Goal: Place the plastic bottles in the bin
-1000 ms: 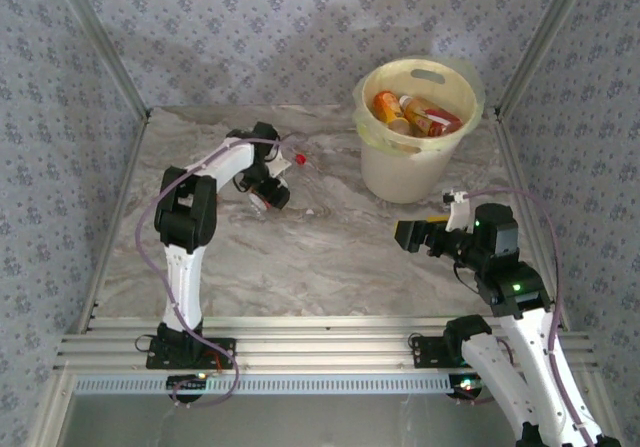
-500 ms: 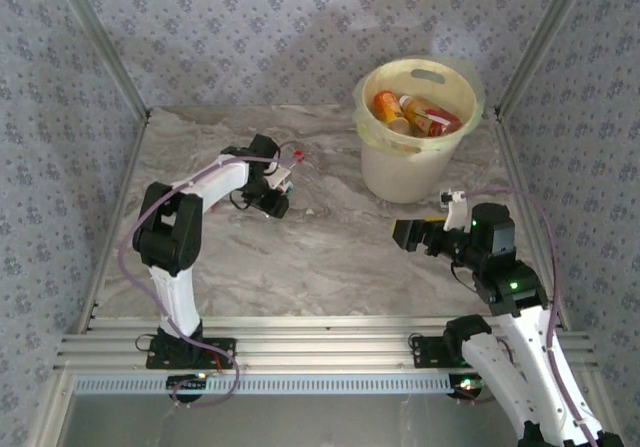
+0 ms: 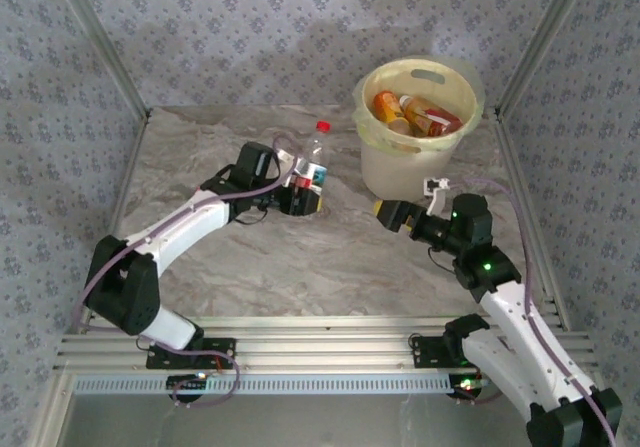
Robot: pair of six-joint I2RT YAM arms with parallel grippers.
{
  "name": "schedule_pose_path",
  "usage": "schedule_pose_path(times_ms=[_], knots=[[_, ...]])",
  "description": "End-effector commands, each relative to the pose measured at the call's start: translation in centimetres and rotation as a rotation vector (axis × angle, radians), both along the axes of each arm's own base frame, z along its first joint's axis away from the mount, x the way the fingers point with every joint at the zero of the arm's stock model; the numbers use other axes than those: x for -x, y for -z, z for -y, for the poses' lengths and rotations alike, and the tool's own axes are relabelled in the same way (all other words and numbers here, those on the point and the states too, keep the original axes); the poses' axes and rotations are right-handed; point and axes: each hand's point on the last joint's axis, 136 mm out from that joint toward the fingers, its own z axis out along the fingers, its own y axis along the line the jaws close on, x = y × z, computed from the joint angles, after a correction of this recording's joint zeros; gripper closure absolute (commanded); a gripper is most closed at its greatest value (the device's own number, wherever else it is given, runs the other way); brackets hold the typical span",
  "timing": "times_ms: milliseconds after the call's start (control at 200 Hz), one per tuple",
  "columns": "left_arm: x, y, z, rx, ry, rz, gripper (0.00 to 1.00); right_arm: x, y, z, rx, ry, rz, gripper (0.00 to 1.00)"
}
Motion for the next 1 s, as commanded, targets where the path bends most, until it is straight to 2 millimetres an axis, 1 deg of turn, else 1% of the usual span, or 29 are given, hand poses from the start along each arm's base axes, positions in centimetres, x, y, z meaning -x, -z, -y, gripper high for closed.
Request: schedule_pose_path(times_ms=[0,105,230,315,465,605,665,750,819,939,994], knots=[[2.9,-4.5,3.2,0.221,0.122,0.007,0.49,-0.3,-3.5,-2.4,-0.085,-0.07,0.085,0.0],[5.4,-6.8,4.8,0.308,0.203,0.037,0.49,-0.8,-4.1,-4.0,-0.091,-0.098,0.103,0.0],[7.7,-8.4,5.6,0.352,0.288,0.059,0.48,-1.3,-4.9,-5.4,-0.095,-0.131,0.117,0.0],[8.7,-8.8,5.9,0.363,0.319,0.059,0.48,-1.5,-5.3,-6.1,-0.1,-0.155,0.122,0.0],[9.6,-9.4,6.1,0.389,0.349,0.068,0.47,-1.9,-6.6,-6.3,-0.123,-0.154,0.147,0.0],[10.4,-9.5,6.6,0.395,0.384,0.059,0.46,-1.6,-8.1,-7.0,-0.159,-0.197,0.172,0.04],[10.5,-9.4,6.8,0.395,0.391,0.056,0.46,-1.7,-8.4,-7.1,-0.164,-0.202,0.177,0.07],[10.6,-9.4,6.9,0.396,0.395,0.056,0.46,-1.8,-8.9,-7.0,-0.169,-0.192,0.184,0.19],[10.6,-9.4,6.9,0.397,0.394,0.06,0.46,-1.8,-9.1,-6.9,-0.169,-0.187,0.188,0.26],[10.5,-8.9,6.9,0.386,0.389,0.057,0.46,-1.7,-9.4,-7.1,-0.169,-0.205,0.191,0.35],[10.5,-8.9,7.0,0.389,0.387,0.053,0.44,-1.5,-9.6,-7.2,-0.167,-0.212,0.19,0.39]])
